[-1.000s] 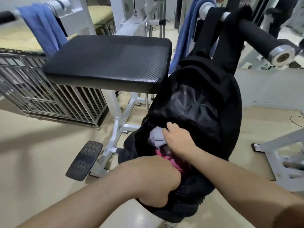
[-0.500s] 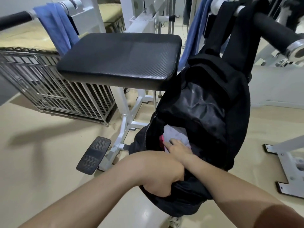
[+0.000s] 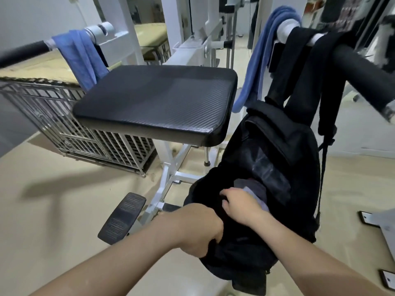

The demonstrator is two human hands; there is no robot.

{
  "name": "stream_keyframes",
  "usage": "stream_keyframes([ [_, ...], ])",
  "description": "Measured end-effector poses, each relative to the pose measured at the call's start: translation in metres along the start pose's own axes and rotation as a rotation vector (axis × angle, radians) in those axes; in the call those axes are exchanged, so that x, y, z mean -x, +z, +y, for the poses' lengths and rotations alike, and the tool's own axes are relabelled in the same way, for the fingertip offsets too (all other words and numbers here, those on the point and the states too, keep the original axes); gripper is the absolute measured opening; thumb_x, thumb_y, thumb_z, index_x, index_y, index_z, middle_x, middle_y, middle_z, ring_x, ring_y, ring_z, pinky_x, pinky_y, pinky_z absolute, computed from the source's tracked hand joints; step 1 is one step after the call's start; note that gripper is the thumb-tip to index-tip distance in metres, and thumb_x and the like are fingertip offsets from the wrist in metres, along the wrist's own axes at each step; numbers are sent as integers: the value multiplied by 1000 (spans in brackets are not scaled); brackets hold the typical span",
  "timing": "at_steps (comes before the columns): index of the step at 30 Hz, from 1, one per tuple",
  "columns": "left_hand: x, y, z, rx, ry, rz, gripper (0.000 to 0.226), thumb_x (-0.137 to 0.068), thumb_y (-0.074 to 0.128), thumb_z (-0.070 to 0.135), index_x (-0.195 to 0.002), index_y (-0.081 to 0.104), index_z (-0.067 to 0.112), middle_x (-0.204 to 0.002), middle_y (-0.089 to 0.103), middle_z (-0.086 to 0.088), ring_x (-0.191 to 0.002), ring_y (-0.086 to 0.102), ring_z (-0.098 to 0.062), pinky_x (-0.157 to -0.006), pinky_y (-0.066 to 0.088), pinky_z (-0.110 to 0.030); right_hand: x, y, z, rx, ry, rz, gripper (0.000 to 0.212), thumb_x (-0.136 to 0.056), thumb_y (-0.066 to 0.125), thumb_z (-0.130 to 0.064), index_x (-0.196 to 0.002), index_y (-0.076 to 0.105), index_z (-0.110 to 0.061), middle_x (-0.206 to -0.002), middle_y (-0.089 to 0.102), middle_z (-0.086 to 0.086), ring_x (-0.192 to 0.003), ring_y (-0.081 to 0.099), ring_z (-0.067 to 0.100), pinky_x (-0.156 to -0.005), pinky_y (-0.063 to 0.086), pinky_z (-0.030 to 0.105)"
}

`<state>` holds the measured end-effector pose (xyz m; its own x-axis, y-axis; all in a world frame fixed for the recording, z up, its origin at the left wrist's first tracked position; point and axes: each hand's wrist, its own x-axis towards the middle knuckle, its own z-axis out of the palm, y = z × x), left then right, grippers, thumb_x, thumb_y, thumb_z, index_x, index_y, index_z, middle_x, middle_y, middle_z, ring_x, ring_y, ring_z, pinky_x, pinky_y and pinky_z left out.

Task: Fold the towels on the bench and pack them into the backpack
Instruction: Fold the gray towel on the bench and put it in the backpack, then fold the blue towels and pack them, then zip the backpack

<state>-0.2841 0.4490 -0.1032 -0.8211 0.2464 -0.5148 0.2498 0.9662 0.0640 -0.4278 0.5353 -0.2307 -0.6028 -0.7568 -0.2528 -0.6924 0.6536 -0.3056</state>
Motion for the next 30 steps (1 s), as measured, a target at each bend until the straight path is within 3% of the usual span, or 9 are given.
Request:
stream_keyframes([
  [5, -33, 11, -15, 44, -81, 39, 15, -66, 49, -1, -66, 49, 14, -66, 51, -3, -68, 48, -29, -59, 42, -35, 17, -67, 5, -20, -105, 317, 34, -91, 46, -20, -121, 64, -20, -119, 64, -4, -110, 57, 19, -89, 50, 36],
  [7, -42, 12, -23, 138, -98, 67, 21, -75, 50, 2, -83, 63, 16, -80, 63, -2, -78, 54, -27, -66, 47, -35, 27, -93, 4, -16, -134, 404, 31, -92, 45, -20, -116, 64, -20, -115, 64, -8, -106, 57, 17, -85, 52, 35],
  [10, -48, 0, -35, 311, -83, 154, 36, -80, 45, 3, -99, 66, 26, -91, 67, 5, -81, 55, -12, -72, 49, -30, 46, -130, -5, 62, -192, 514, 25, -93, 42, -22, -106, 63, -20, -105, 62, -8, -98, 56, 17, -76, 53, 36],
  [14, -39, -45, -42, 503, -19, 488, 44, -83, 43, -3, -100, 67, 29, -82, 59, 12, -71, 50, 2, -68, 43, -14, 74, -178, -25, 94, -245, 672, 26, -88, 46, -22, -105, 66, -20, -99, 66, -7, -94, 60, 17, -69, 55, 34],
  [17, -23, -83, -46, 675, 76, 769, 44, -86, 45, -4, -91, 70, 31, -80, 62, 13, -79, 59, -4, -71, 46, -14, 99, -216, -43, -69, -262, 789, 25, -87, 51, -20, -104, 70, -21, -98, 69, -11, -92, 62, 11, -77, 53, 31],
  [21, -10, -136, -53, 844, 70, 1025, 49, -82, 46, -11, -81, 72, 30, -77, 67, 14, -71, 61, -3, -64, 43, -10, 131, -285, -60, -376, -325, 865, 20, -90, 61, -11, -103, 74, -20, -91, 72, -14, -80, 65, -1, -70, 50, 12],
  [24, -9, -172, -60, 887, 58, 1116, 45, -87, 47, -5, -80, 72, 31, -81, 70, 6, -78, 65, -12, -76, 54, -27, 140, -339, -58, -497, -355, 908, 22, -90, 61, -7, -102, 75, -20, -89, 73, -16, -84, 67, -1, -75, 53, 15],
  [27, -20, -202, -69, 903, 27, 1144, 39, -93, 45, 2, -84, 71, 30, -80, 71, 4, -81, 65, -27, -82, 54, -44, 124, -384, -39, -564, -309, 822, 21, -91, 61, -9, -103, 73, -22, -94, 73, -15, -90, 67, -4, -80, 52, 13],
  [30, -45, -230, -67, 874, -18, 1140, 31, -97, 45, 12, -90, 67, 33, -79, 71, 8, -79, 65, -22, -79, 56, -37, 87, -411, -3, -590, -180, 724, 22, -92, 59, -12, -107, 71, -24, -102, 72, -9, -97, 66, 3, -87, 51, 22],
])
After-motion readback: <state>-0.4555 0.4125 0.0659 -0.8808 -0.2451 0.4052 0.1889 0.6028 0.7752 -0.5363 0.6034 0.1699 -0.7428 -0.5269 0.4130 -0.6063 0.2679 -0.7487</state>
